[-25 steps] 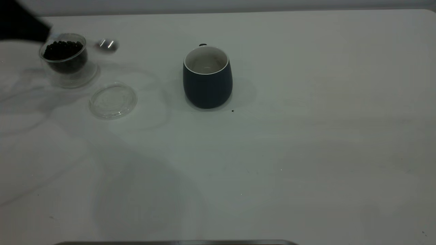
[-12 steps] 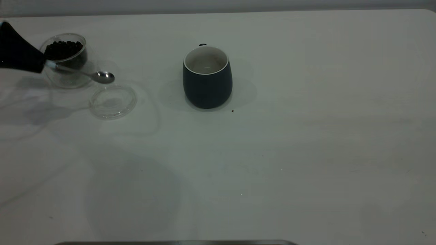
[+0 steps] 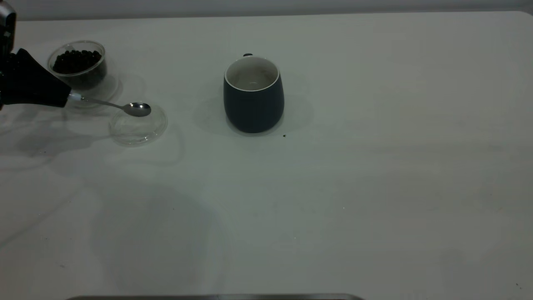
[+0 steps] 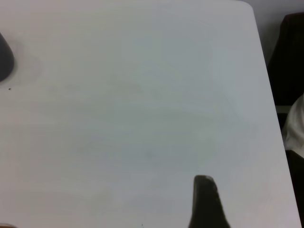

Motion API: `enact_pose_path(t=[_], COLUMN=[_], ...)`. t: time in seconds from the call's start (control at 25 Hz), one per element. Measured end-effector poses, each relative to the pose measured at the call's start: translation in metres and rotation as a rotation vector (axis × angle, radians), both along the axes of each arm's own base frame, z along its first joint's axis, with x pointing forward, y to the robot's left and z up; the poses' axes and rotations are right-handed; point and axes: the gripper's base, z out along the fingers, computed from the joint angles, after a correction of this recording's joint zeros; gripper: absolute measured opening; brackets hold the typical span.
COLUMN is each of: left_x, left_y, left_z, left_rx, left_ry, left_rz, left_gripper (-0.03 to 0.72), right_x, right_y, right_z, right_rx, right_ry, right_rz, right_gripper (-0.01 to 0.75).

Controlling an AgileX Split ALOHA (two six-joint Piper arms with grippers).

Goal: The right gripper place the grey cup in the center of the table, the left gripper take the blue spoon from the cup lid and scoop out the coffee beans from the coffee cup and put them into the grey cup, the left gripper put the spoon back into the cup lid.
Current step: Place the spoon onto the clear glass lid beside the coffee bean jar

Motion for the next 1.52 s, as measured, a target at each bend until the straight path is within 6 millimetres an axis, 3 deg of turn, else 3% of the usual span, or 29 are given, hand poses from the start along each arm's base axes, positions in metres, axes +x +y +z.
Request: enact_pose_path(t=[1.52], left_x=[0.0090], left_y=[0.0049], left_z=[-0.0052], left_rx=[0.071], left_ry=[0.007], left_rz=[0.129], left_gripper=[0.123], right_x=[0.0000], right_y=[0.0000], right_z=[0.0000], right_rx=[0.000], right_ry=[0.000], right_rz=[0.000], right_gripper=[0.462])
